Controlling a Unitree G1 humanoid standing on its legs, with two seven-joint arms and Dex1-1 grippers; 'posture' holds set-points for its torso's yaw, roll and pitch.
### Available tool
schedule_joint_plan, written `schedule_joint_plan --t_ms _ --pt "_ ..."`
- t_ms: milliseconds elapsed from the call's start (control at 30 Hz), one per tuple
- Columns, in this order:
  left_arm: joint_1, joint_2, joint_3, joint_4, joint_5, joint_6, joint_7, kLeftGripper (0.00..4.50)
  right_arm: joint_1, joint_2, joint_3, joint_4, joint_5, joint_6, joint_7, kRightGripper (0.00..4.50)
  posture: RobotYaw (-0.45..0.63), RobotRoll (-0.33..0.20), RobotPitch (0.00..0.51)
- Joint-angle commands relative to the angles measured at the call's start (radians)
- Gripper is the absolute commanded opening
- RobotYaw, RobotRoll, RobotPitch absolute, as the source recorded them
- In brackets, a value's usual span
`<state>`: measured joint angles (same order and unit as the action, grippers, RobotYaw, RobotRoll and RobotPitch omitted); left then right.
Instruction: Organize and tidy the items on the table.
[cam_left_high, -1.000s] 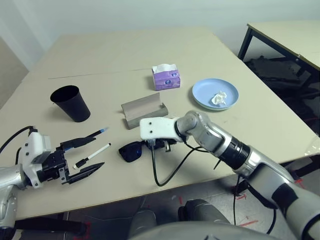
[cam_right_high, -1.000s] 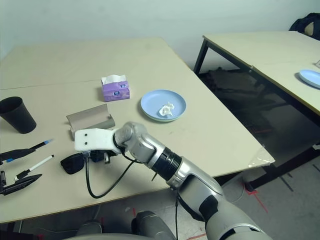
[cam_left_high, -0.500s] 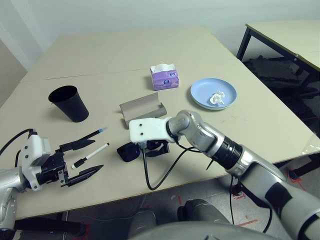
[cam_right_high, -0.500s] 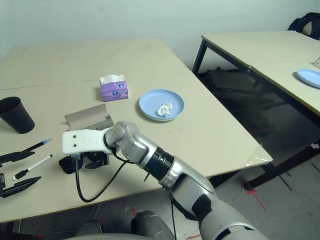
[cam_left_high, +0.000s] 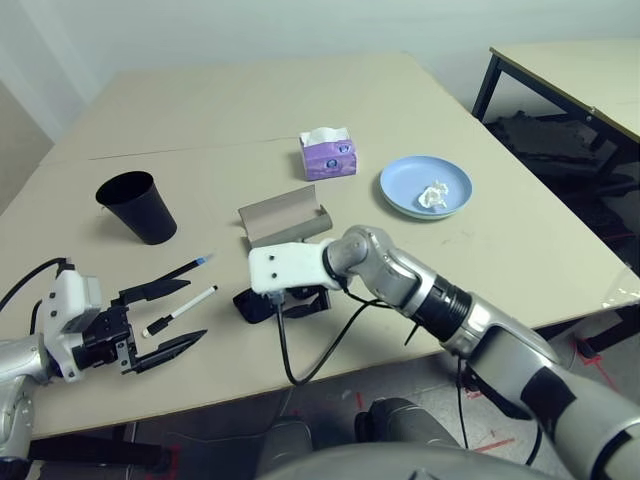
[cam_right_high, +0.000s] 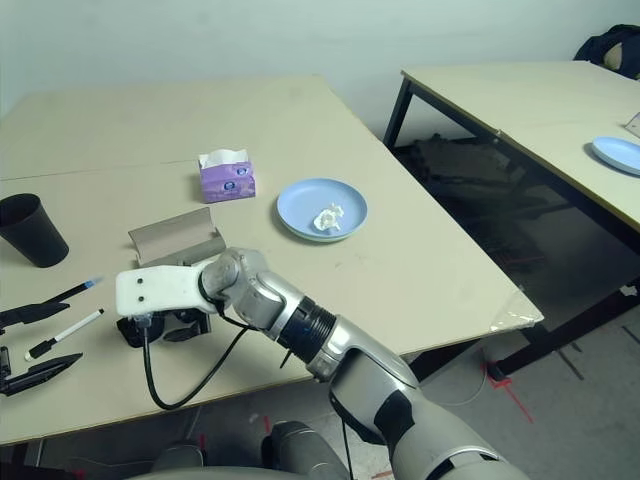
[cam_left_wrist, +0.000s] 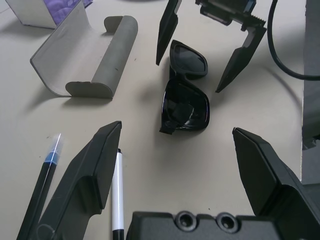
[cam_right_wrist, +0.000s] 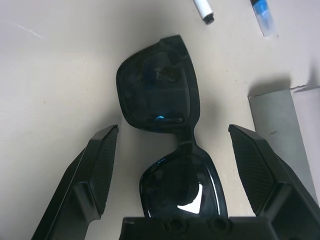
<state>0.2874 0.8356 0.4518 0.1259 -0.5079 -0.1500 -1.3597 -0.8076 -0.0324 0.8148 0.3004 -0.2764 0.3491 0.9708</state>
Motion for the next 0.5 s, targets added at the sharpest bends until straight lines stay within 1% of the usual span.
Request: schedule_joint_plan --t_ms 33,133,233,500 --pt "0.01 -0.007 -0.014 -0.017 0.011 -0.005 0.004 4.5 0.005 0.012 0.017 0.037 -0.031 -0.03 -0.019 4.43 -0.04 0.0 0.044" --pt "0.014 -0.007 -0.014 -0.023 0.01 -0.003 0.007 4.5 0.001 0.017 0.009 0.058 -0.049 -0.04 -0.032 4.43 -0.04 0.0 0.045" --pt "0.015 -0.005 -0.017 -0.03 0.009 0.001 0.011 4.5 -0.001 0.022 -0.004 0.077 -0.058 -0.046 -0.043 3.87 -0.04 0.0 0.044" --pt "0.007 -0.001 -0.021 -0.043 0.007 0.011 0.02 4.5 0.008 0.032 -0.016 0.081 -0.056 -0.055 -0.039 0.87 -0.04 0.0 0.041"
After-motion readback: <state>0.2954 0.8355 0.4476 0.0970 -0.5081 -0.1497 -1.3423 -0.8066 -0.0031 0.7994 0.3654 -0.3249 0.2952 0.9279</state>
